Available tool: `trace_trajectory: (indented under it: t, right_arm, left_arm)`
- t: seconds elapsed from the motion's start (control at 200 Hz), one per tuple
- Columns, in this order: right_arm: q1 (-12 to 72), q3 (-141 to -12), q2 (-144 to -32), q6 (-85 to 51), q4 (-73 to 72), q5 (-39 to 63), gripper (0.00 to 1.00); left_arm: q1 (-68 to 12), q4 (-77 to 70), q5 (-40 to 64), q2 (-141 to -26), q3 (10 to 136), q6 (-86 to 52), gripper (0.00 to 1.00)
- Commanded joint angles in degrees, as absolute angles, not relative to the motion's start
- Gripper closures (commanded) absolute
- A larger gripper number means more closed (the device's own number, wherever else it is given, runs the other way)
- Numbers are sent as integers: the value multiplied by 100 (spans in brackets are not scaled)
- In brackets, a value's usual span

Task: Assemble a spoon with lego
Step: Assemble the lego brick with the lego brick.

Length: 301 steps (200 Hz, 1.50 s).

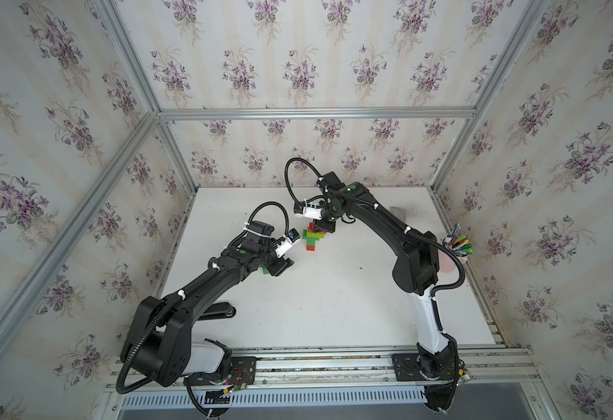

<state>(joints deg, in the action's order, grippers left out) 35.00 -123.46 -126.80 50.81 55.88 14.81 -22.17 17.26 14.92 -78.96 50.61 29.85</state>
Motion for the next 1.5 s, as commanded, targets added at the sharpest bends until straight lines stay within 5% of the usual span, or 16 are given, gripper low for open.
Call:
trace_trajectory:
  t: [0.0,1.499]
  right_arm:
    - [3499,-12357,-12682,5133,5678,1622,79]
    - [3428,-12078,-13010,5041,5805,1546,80]
  left_arm:
    - [-2219,1687,1554,-7901,5090,2994,36]
    - [-2224,1749,1433,-7989,5120,3006,36]
